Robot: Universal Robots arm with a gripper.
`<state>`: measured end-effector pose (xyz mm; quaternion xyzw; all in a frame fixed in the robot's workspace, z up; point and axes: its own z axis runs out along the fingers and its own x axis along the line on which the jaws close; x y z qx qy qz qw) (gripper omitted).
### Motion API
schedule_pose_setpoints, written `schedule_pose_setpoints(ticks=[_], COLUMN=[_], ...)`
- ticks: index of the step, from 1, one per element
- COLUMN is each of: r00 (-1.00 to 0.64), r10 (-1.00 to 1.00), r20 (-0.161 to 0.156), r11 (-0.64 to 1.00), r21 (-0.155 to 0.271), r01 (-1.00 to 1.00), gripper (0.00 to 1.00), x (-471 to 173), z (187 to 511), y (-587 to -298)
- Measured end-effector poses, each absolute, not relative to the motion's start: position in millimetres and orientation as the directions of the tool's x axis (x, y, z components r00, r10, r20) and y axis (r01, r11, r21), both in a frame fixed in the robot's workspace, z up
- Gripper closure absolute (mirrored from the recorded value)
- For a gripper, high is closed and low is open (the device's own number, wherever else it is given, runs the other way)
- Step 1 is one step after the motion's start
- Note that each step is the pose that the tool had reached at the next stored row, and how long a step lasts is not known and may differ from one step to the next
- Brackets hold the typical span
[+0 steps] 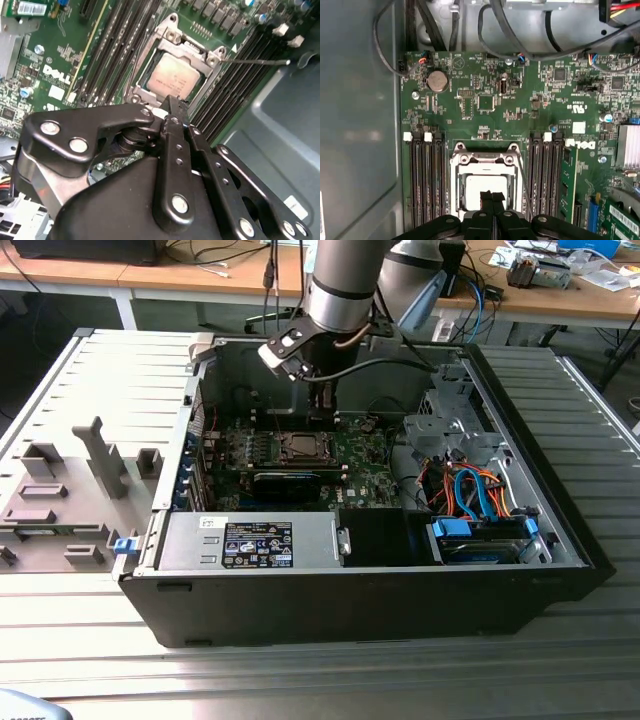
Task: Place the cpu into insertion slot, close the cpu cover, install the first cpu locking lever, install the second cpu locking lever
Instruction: 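Close the cpu cover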
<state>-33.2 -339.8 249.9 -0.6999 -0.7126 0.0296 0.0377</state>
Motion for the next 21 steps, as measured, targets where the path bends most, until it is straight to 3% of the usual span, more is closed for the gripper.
schedule_pose_setpoints(ticks=[21], r00=[-0.017], r10=[1.0], r20=[0.012], r11=[0.019], r21=[-0.095], r01=[0.995], gripper=[0.89], x=[-55], z=[221], y=[-340])
